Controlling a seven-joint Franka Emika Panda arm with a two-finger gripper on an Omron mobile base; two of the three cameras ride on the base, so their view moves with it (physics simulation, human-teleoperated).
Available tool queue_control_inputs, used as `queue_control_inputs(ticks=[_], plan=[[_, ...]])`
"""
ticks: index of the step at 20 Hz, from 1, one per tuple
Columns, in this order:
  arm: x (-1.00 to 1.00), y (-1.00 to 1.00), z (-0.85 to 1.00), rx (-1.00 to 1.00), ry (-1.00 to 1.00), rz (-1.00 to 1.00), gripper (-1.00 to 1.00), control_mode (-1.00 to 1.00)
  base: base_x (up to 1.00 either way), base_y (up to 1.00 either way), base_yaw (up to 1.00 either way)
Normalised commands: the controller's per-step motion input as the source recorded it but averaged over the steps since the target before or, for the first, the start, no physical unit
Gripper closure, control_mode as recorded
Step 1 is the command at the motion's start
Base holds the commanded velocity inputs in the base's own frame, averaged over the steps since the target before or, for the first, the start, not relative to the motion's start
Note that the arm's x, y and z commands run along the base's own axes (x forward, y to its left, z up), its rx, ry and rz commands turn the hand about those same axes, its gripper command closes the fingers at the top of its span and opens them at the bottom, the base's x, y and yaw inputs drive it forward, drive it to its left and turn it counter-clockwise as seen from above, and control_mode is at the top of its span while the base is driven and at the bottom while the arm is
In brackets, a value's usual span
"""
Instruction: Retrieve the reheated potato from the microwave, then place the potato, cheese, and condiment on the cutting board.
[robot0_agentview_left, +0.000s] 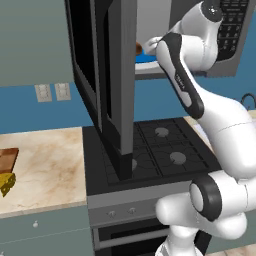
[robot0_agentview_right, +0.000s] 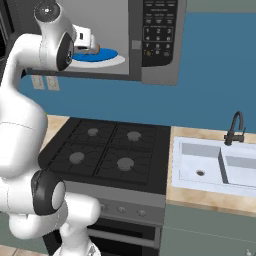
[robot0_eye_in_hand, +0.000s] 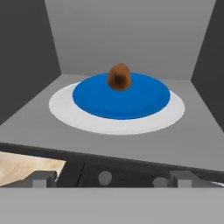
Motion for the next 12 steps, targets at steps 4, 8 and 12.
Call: queue_control_inputs(ticks=[4,8,12], plan=[[0.74,0.05,0.0,0.0,0.0,0.0,-1.0,-1.0,0.0,0.0,0.0],[0.57,0.11,0.0,0.0,0.0,0.0,-1.0,-1.0,0.0,0.0,0.0],[0.56,0.08,0.0,0.0,0.0,0.0,-1.0,-1.0,0.0,0.0,0.0]])
